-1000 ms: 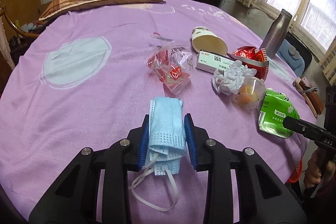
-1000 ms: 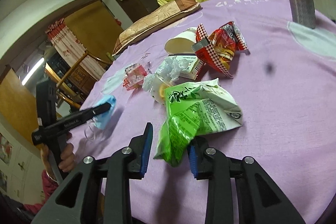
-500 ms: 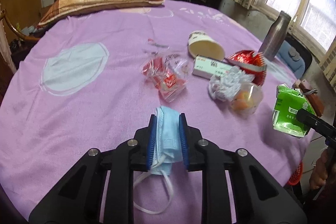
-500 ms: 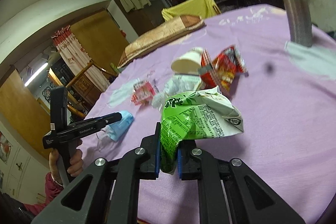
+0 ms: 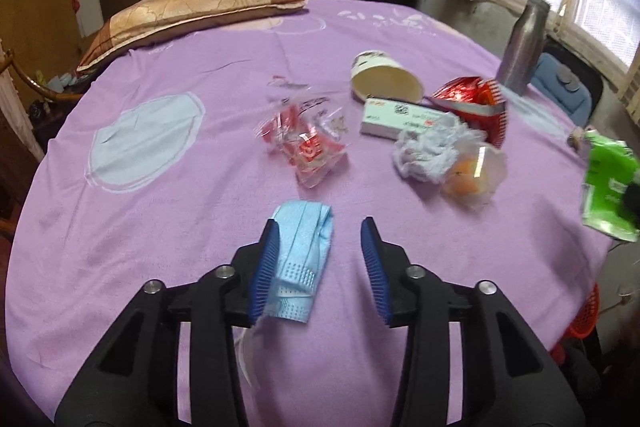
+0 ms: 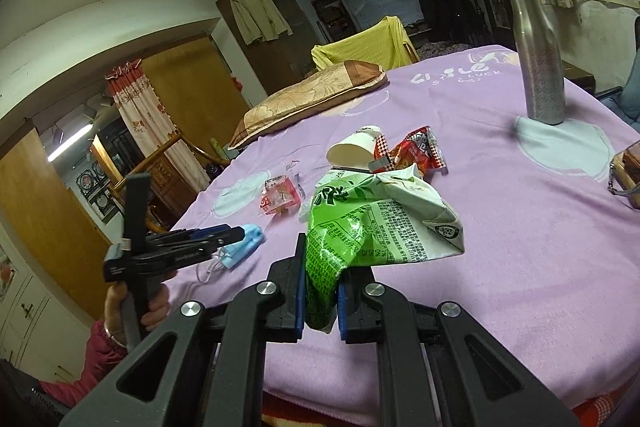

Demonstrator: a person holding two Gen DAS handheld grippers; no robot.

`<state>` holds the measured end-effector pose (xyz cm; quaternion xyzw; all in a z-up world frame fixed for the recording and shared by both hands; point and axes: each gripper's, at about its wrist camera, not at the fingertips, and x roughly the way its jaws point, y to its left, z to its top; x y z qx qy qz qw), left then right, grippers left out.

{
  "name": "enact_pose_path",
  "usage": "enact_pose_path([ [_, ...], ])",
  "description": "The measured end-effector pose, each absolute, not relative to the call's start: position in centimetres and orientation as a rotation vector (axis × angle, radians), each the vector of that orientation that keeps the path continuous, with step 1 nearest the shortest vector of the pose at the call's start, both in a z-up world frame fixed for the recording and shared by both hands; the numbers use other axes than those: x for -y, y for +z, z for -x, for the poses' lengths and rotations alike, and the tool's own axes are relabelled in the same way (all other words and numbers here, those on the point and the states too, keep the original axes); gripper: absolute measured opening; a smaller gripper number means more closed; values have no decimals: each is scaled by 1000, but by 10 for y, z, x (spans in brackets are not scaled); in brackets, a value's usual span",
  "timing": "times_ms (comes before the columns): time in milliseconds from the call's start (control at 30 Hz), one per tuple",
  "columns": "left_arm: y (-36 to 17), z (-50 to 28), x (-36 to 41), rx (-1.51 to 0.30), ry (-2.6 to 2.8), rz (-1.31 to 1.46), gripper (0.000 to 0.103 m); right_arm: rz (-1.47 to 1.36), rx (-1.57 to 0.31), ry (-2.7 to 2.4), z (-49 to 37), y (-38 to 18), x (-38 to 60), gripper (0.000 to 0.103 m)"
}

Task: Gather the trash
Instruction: 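Grasp the blue face mask with the left gripper while the right holds the snack bag, then carry the snack bag and mask toward the red wastebasket with both grippers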

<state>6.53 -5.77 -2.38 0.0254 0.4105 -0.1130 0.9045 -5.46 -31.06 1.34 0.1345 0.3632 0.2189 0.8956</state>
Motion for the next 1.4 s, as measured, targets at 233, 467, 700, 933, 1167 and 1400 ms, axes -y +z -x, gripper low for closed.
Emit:
enact_pose_path([
  [233, -41, -86, 57, -906, -184, -72, 66, -285, -771, 448, 49, 6, 315, 13],
  [467, -41, -87, 45, -896, -157, -44, 45, -286, -780, 445, 45, 4, 315, 13],
  [700, -46, -99, 34, -936, -157, -31, 44, -285, -775, 439, 47, 1, 317, 13],
  [933, -26, -76, 36, -847, -241, 38, 27, -289, -731, 419, 62, 14, 324, 13],
  [1167, 17, -36, 55, -734, -312, 32, 27, -280, -671, 381, 90, 33, 342, 13],
  [1400, 51, 2, 93, -639, -417, 17, 27, -280, -611, 316, 129, 52, 372, 13],
])
